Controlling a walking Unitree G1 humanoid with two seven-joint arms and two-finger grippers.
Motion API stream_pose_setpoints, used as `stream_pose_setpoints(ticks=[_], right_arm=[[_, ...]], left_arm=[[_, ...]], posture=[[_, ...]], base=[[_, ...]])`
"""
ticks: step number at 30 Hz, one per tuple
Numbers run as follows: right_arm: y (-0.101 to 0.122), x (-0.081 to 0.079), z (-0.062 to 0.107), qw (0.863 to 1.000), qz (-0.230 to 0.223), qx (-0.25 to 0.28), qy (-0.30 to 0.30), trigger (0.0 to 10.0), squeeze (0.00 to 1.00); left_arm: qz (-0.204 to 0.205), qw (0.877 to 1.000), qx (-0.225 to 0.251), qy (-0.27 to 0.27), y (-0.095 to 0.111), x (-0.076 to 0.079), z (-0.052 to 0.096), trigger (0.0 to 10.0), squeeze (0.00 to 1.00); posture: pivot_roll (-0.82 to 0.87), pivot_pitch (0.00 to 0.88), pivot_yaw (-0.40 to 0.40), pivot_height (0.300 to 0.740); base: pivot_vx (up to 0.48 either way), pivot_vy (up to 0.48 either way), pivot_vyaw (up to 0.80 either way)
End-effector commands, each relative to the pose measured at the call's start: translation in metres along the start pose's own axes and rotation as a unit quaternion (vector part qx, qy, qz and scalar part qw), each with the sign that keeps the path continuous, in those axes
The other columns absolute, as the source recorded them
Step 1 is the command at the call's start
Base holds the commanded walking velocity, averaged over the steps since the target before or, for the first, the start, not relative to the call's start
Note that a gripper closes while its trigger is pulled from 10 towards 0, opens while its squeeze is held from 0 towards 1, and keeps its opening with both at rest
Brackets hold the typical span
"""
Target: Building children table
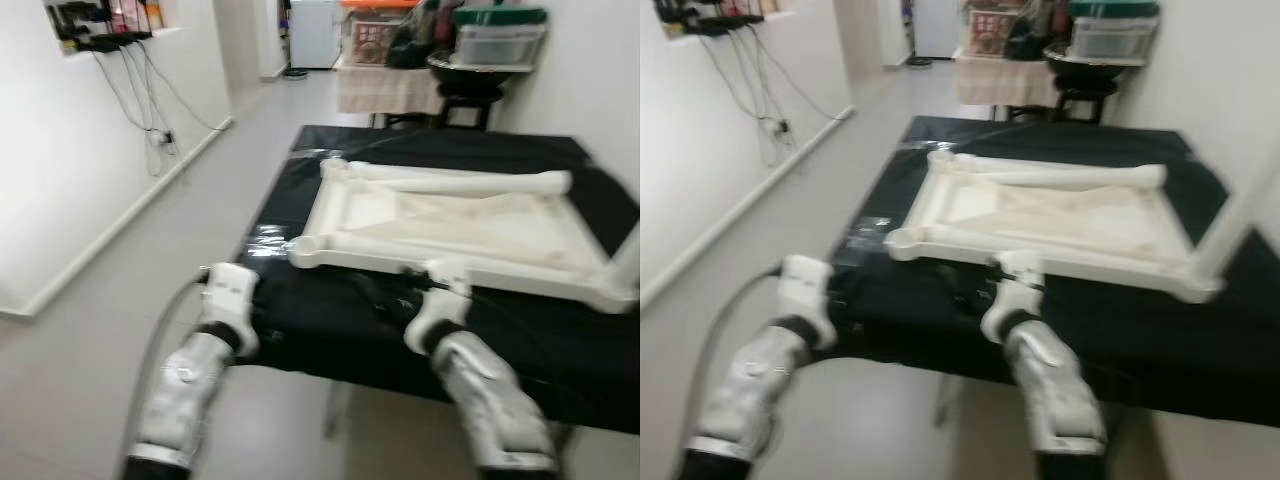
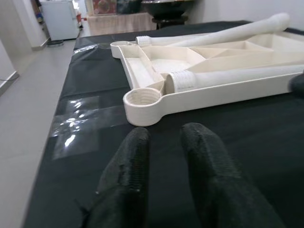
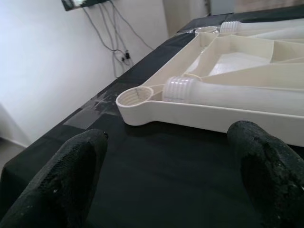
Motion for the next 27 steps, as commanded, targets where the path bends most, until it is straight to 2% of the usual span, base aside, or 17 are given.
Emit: stream_pose_setpoints(ticks=[1,20,25,27], right_arm=[[0.003,-0.001,-0.003,1.0,0.002,0.011,-0.008,10.0,0.0],[0.006,0.006,-0.008,0.999,0.012,0.017,-0.035,10.0,0.0],[0.014,0.013,-0.012,0.997,0.032,0.026,-0.07,10.0,0.0],[0.016,0.017,-0.013,0.993,0.063,0.024,-0.096,10.0,0.0]], left_arm=[[0.001,1.0,-0.003,0.005,-0.002,-0.004,0.002,10.0,1.0],[0.009,1.0,0.002,0.004,-0.002,-0.004,0.001,10.0,1.0],[0.01,1.0,0.003,0.006,-0.002,-0.005,0.001,10.0,1.0],[0.006,1.0,0.0,0.011,-0.002,-0.006,0.001,10.0,1.0]], posture=[[-0.06,0.005,-0.016,0.74],[-0.07,0.02,-0.011,0.74],[-0.07,0.025,-0.01,0.74],[-0.07,0.025,-0.009,0.74]], base=[[0.0,0.0,0.0],[0.0,0.0,0.0],[0.0,0.0,0.0],[0.0,0.0,0.0]])
Point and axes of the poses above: a point about 5 cm out from each wrist's last joint towards the gripper, its own z axis pointing back from the gripper into the wrist, its own y axis along the axis of the wrist's last joint, x = y × z, the point moved 2 cm from there along -z, pointing out of the wrist towards the gripper, and after that the axes turned 1 degree about -z, right-handed, at the moved point
